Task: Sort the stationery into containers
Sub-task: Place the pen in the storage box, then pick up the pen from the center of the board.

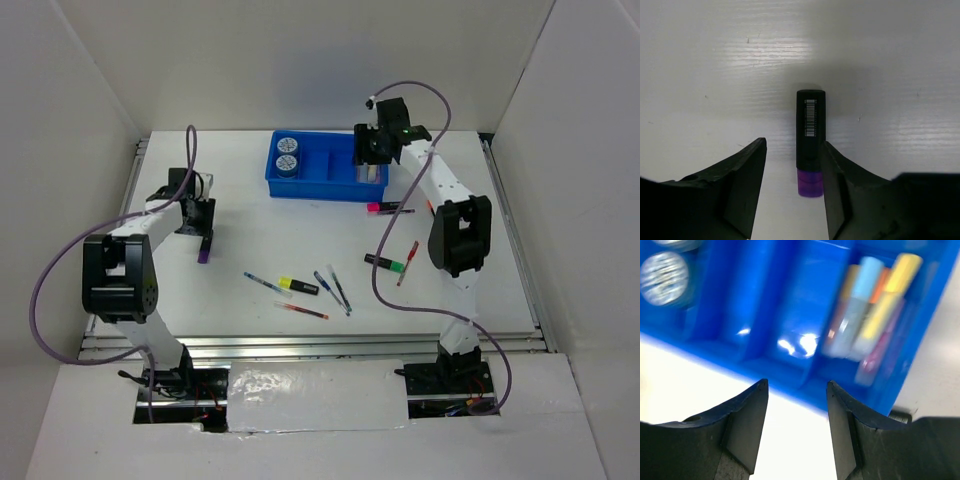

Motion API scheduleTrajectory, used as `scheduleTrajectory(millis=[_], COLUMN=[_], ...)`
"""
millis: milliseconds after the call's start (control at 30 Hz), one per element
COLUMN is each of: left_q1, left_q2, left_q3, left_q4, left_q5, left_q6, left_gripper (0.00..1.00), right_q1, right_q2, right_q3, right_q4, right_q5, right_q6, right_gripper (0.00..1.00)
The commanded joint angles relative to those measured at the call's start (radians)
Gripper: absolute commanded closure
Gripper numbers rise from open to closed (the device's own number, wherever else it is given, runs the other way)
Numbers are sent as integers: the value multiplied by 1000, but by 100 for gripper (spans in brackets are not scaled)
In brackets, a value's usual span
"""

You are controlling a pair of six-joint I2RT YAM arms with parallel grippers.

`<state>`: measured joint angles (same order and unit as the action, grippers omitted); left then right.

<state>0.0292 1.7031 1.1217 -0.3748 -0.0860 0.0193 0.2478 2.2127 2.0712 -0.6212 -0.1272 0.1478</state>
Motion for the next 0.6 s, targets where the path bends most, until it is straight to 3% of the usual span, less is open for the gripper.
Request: scheduleTrajectory(millis=[0,200,433,567], left_q1=[-3,-6,35,49], left_q2=[55,121,29,-29], left_q3=[68,98,30,-52], left_q4=[-10,-32,-50,-64], left_q5=[35,46,115,169], left_q6=[-8,-65,-48,-30], left_gripper=[43,45,29,27], right_q1=[45,47,5,-4], right_q2=[-197,-324,-373,-377], right_q3=[-49,-222,-250,-249], right_q4=[12,47,14,8], right_q5=[-97,-155,-166,-175], right_q6=[-101,-261,-294,-297], right_gripper=[43,42,42,42])
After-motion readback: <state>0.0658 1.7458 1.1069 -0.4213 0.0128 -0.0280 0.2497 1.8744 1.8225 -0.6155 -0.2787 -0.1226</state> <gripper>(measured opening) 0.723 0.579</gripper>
